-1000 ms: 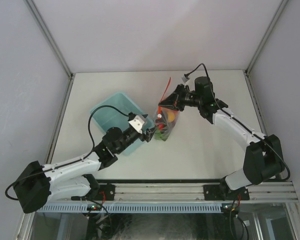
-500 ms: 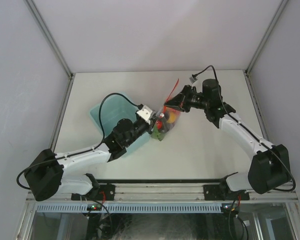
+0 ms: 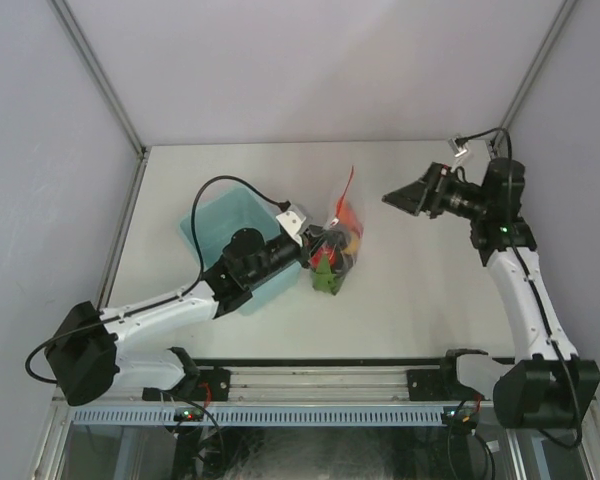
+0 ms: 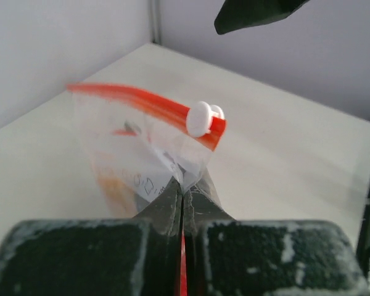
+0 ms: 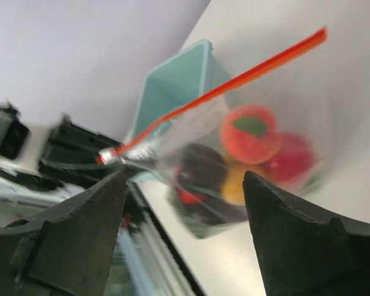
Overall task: Open the zip-top bag and remove the fake food
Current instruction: Pick up the zipper food storage bag at the center of the board, then move the bin to the corner of the board, then unzip the zipper food storage bag at the center of the board.
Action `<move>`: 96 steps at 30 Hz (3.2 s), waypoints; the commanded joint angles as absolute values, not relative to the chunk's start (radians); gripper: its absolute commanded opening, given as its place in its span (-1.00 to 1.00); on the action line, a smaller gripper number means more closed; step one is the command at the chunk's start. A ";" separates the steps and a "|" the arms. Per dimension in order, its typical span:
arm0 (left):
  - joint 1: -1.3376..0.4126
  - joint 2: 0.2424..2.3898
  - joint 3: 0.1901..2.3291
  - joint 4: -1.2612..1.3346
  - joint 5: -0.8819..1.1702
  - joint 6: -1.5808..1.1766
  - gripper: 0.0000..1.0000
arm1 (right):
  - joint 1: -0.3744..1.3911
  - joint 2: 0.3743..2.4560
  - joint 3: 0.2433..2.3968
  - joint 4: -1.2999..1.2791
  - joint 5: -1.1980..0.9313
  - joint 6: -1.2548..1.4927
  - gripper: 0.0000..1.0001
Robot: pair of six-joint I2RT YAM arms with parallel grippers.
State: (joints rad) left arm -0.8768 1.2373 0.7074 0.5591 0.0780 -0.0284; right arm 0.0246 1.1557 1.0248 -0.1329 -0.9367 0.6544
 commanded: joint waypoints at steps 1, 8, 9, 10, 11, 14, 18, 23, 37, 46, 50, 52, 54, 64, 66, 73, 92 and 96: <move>-0.887 1.169 0.830 0.559 0.199 -0.101 -1.00 | -0.071 1.056 1.132 -0.419 -1.220 0.008 0.65; -0.917 1.104 0.817 0.499 0.301 -0.107 -1.00 | 0.065 1.053 1.299 -1.088 -1.181 -1.285 1.00; -0.921 1.092 0.814 0.489 0.315 -0.108 -1.00 | 0.109 1.070 1.313 -1.084 -1.155 -1.306 1.00; -0.925 1.080 0.809 0.480 0.333 -0.110 -1.00 | 0.143 1.087 1.320 -1.080 -1.142 -1.332 1.00; -0.930 1.067 0.801 0.471 0.348 -0.110 -1.00 | 0.182 1.103 1.327 -1.073 -1.140 -1.351 1.00; -0.945 1.023 0.777 0.441 0.373 -0.111 -1.00 | 0.310 1.153 1.342 -1.028 -1.104 -1.327 0.99; -0.953 0.945 0.735 0.400 0.379 -0.112 -1.00 | 0.437 1.202 1.344 -0.962 -1.056 -1.241 0.76; -0.954 0.838 0.667 0.331 0.365 -0.097 -1.00 | 0.496 1.269 1.342 -0.940 -1.107 -1.150 -0.16; -0.954 0.632 0.560 -0.122 -0.039 -0.169 -1.00 | 0.772 1.357 1.130 -0.274 -0.786 -0.504 -1.00; -0.639 0.676 0.650 -0.195 -0.308 -0.127 -0.99 | 0.779 1.584 1.376 -0.093 -0.526 -0.217 -1.00; -0.421 0.807 0.724 -0.110 -0.232 -0.138 -1.00 | 0.735 1.625 1.408 -0.076 -0.471 -0.147 -1.00; -0.357 0.872 0.766 -0.031 -0.149 -0.139 -0.99 | 0.706 1.623 1.405 -0.062 -0.483 -0.123 -1.00; -0.343 0.986 0.848 0.027 -0.065 -0.114 -1.00 | 0.670 1.614 1.389 -0.036 -0.517 -0.088 -1.00; -0.346 1.179 0.996 0.146 0.439 -0.167 -0.87 | 0.511 1.470 1.295 -0.103 -0.778 -0.063 -1.00; -0.346 1.133 0.921 0.209 0.496 -0.217 -0.53 | 0.445 1.435 1.293 -0.188 -0.901 -0.134 -1.00; -0.534 0.941 0.578 0.541 0.390 -0.185 0.64 | 0.307 1.388 1.291 -0.590 -1.131 -0.469 -1.00; -0.804 1.275 0.407 1.253 0.357 -0.264 0.34 | 0.305 1.336 1.238 -1.019 -1.223 -1.041 -1.00; -0.804 1.326 0.422 1.315 0.394 -0.295 -0.66 | 0.299 1.350 1.238 -1.029 -1.198 -1.049 -1.00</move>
